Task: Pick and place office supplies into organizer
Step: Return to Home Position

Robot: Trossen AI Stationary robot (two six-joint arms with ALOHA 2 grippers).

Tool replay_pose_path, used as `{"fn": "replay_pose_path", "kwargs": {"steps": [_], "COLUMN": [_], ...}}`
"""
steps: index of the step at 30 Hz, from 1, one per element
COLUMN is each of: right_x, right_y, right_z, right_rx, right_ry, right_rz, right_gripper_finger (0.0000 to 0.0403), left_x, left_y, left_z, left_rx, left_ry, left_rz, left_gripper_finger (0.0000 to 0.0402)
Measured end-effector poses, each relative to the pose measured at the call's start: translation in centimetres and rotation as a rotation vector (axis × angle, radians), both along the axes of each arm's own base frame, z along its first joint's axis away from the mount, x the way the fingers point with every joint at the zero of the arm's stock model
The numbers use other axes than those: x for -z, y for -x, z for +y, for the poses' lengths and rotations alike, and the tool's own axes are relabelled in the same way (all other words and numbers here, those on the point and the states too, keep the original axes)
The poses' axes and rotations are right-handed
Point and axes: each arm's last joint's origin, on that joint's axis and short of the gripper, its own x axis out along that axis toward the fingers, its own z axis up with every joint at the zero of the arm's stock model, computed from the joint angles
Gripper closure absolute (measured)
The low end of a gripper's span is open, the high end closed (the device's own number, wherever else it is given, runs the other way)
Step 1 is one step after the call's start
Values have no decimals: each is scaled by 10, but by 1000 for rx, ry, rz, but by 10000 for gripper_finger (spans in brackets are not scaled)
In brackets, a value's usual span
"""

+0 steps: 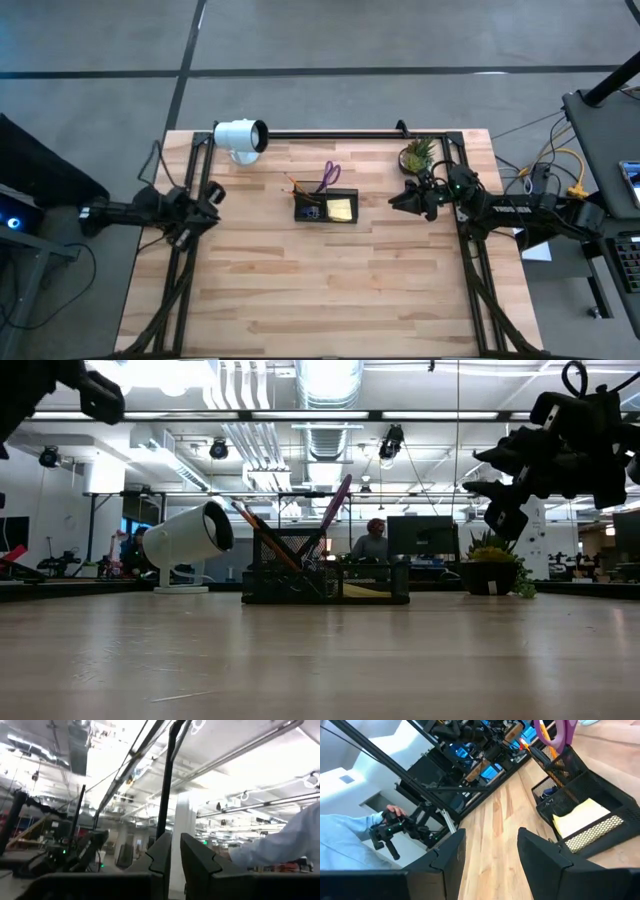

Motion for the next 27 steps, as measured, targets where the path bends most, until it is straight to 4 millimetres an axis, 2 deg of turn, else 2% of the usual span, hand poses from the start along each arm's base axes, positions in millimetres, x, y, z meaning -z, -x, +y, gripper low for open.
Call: {"fn": "replay_pose_path", "kwargs": {"steps": [3,9,15,20,27], "right_x": [2,20,29,29,29], "right_y": [0,2,5,5,5], "right_z": [0,2,4,4,4], "right_rx": [-1,-1,-1,-1,-1], "right_ry": [-14,-132,-190,-189,-191], "right_rz": [20,193,279,278,281], "right_gripper_finger": [236,236,236,236,236], "left_x": [2,31,32,49,53], "left_y": [0,-12,-11,-14,-17], "left_z": [0,-1,-1,1,2], "left_rx": [0,0,-4,-22,-34], "left_ry": [-2,-31,-32,-42,-43], "left_rz": [22,349,355,531,577], "left_gripper_finger": [375,375,375,375,375]}}
